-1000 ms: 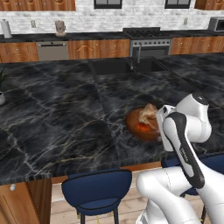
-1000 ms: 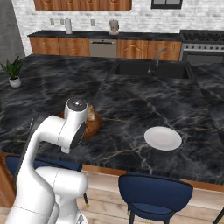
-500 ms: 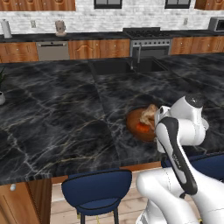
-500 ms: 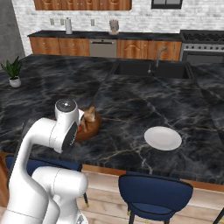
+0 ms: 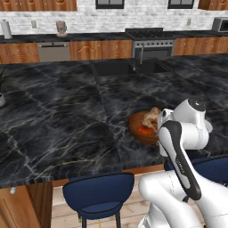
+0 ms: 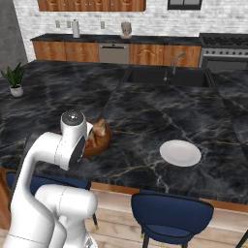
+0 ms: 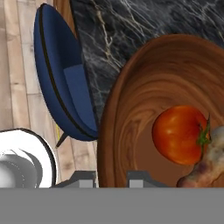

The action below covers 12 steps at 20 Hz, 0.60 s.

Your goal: Pick the chicken drumstick and tomato from their plates and place them in the bowl. Then put the bowl in the fridge.

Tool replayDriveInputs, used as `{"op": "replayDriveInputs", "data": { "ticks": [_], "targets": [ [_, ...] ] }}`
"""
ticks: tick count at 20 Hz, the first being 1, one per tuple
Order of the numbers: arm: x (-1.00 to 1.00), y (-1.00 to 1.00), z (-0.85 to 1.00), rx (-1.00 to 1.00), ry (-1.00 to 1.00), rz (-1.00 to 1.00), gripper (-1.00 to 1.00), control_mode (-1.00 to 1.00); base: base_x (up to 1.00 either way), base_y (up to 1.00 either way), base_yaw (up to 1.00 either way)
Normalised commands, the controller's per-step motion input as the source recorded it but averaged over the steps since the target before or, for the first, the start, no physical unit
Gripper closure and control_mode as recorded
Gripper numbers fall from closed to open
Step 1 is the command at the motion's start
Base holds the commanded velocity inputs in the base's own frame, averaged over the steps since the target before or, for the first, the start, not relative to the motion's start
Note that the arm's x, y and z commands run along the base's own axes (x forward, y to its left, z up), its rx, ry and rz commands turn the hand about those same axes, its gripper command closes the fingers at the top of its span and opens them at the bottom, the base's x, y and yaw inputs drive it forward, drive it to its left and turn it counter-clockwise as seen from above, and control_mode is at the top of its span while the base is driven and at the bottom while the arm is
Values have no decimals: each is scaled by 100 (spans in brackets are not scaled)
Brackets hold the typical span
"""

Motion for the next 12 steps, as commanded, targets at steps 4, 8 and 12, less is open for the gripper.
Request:
{"op": "replayDriveInputs", "data": {
  "ticks": [4,8,12],
  "targets": [
    [0,0,0,0,0,0,100,100,0,0,0],
    [0,0,0,0,0,0,100,100,-30,-4,-4],
    [0,0,0,0,0,0,100,100,-66,-15,-17]
  ]
}}
